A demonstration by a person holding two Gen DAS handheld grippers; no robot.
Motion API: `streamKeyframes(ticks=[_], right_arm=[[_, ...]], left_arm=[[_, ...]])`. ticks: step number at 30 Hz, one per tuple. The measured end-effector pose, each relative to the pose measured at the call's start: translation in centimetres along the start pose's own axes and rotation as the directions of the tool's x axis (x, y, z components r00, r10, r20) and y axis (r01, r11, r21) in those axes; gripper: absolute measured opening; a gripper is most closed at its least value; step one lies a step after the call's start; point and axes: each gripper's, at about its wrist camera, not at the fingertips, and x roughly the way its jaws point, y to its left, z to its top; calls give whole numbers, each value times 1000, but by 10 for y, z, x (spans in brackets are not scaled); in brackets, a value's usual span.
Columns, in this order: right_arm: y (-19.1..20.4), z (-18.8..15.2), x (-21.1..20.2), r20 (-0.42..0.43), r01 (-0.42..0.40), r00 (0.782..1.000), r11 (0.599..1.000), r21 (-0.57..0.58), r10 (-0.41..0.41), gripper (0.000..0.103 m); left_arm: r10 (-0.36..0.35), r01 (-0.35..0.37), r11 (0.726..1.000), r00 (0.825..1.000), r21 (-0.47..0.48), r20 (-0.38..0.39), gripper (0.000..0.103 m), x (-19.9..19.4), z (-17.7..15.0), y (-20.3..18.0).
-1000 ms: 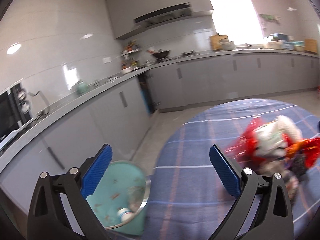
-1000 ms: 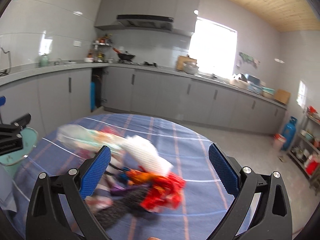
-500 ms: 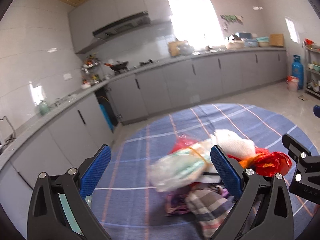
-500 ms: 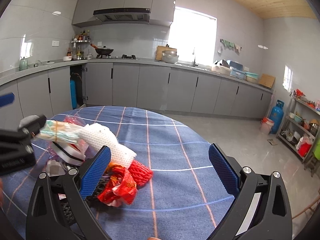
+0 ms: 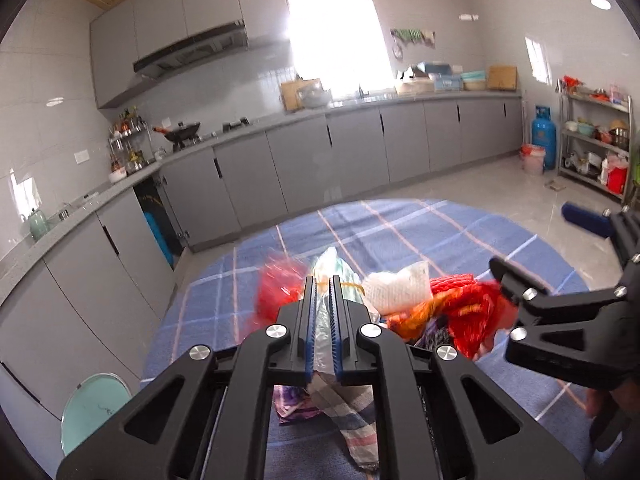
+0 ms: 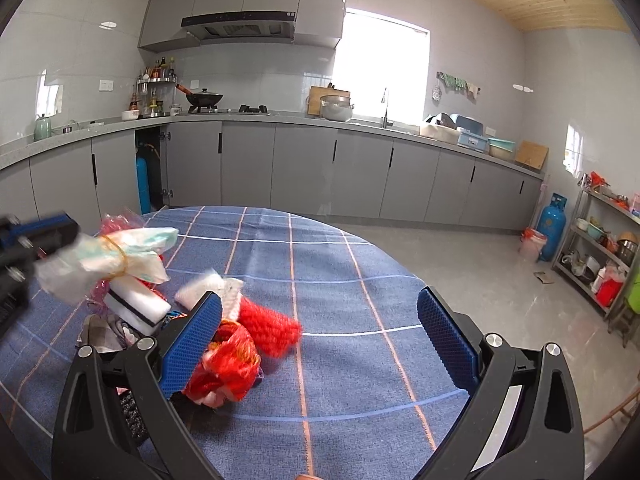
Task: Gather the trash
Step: 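Grasp the clear bag with a yellow band using the left tool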
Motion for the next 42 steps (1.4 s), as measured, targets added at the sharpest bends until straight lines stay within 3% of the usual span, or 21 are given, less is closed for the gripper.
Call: streamKeyframes(ticks=[7, 14, 15, 16, 18, 20, 26, 32, 36, 38, 42], right_arm=[[12, -4, -3, -13, -7, 1000, 1000, -10, 7, 96], [16, -6, -2, -29, -12, 1000, 1000, -17, 11, 96], [16, -5, -2, -26, -9, 1000, 1000, -15, 8, 96], [15, -5, -2, -25, -8, 1000, 1000, -10, 7, 96], [14, -5, -2, -24, -5, 1000, 1000, -4, 5, 96], [13, -6, -1, -26, -4, 1000, 1000, -4, 3, 96], [10, -8, 2, -32, -1, 999, 1000, 3, 1, 96], [14, -8, 7, -29, -14, 999, 1000, -2, 14, 96], [18, -7, 11, -42, -25, 999, 1000, -11, 25, 96], [19, -6, 14, -48, -31, 998, 999, -7, 31, 96], [17, -4, 18, -57, -34, 998, 999, 4, 34, 96]], left_arm=[[140, -137, 990, 982, -36, 125, 1, -43, 2, 19], [109, -103, 992, 991, -72, 77, 2, -37, -11, 31], [118, -112, 990, 991, -91, 67, 9, -36, -13, 36], [128, -121, 987, 990, -109, 58, 44, -33, -14, 41], [162, -151, 980, 984, -132, 74, 79, -34, -18, 48], [188, -178, 976, 980, -127, 67, 78, -30, -22, 51], [260, -272, 951, 961, -144, -94, 78, 5, -47, 72], [202, -246, 949, 955, -199, -217, 79, 34, -69, 83], [191, -236, 961, 944, -146, -268, 78, 49, -69, 72], [162, -216, 967, 932, -137, -323, 69, 59, -71, 71], [91, -156, 975, 929, -156, -358, 22, 66, -74, 72]])
